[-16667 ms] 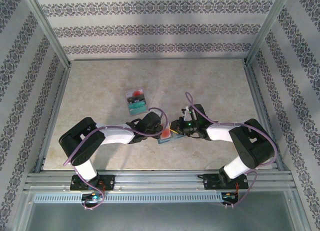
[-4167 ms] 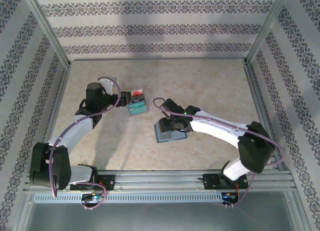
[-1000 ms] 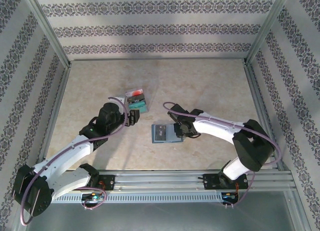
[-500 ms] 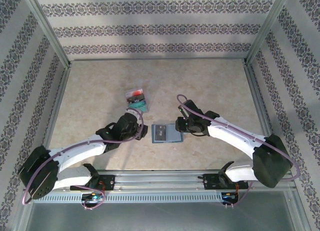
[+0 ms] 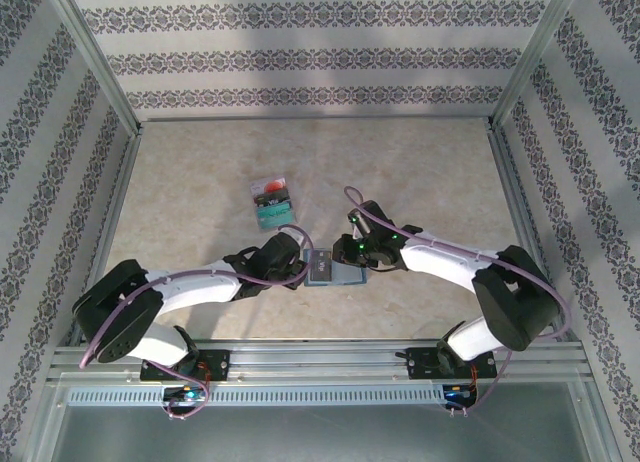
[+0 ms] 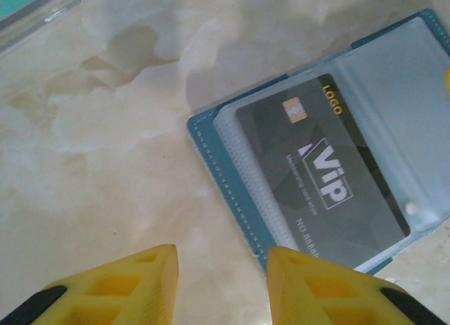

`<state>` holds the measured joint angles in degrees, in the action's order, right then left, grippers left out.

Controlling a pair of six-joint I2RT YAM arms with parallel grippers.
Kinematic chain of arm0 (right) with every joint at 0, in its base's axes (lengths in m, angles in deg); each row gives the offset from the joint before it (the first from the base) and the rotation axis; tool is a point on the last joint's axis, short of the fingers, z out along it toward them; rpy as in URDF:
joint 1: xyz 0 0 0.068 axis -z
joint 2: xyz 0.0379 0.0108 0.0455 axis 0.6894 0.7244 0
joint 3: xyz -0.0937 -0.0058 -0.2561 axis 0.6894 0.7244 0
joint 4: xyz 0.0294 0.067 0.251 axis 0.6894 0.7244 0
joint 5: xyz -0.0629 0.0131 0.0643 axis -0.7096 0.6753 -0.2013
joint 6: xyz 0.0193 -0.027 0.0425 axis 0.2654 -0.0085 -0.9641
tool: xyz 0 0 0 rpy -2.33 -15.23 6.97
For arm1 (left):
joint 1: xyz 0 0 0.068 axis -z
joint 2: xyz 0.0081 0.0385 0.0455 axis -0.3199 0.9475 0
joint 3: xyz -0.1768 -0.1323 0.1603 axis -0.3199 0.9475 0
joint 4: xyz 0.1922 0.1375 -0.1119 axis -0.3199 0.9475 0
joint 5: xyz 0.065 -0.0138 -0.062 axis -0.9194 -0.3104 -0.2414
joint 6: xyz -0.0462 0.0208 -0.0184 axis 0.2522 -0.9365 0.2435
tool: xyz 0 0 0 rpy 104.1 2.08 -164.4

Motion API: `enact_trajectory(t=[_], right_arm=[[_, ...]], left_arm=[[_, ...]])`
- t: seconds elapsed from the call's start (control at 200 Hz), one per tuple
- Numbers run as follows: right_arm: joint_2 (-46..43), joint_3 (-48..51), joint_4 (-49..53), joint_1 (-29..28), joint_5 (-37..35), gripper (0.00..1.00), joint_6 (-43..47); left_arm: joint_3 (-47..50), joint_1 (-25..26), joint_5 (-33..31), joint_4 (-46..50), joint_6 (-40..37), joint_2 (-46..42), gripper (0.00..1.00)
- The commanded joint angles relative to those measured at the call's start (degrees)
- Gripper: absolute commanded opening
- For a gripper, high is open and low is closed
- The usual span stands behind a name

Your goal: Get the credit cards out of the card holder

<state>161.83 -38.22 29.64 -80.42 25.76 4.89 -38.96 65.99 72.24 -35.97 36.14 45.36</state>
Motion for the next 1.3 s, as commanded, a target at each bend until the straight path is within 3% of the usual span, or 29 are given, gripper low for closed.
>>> enact_trajectory(t=[0.0,0.41,1.294], right_arm=[[1.55,1.00,-3.54,0.37,2.52,0.25,-0.70],[5.40,2.28,-6.63,0.70,4.16,0.24,-0.62],[5.77,3.33,-13.15,1.40,9.95,0.23,-2.35]], left_arm=[[-1.97,1.09,0.56,-2.37,0.08,1.51,0.37],[-2.95,1.54,3.78,-4.92,0.96,6.55,0.21],[-2.40,1.54,5.51,-5.74,2.64,9.11,0.16]])
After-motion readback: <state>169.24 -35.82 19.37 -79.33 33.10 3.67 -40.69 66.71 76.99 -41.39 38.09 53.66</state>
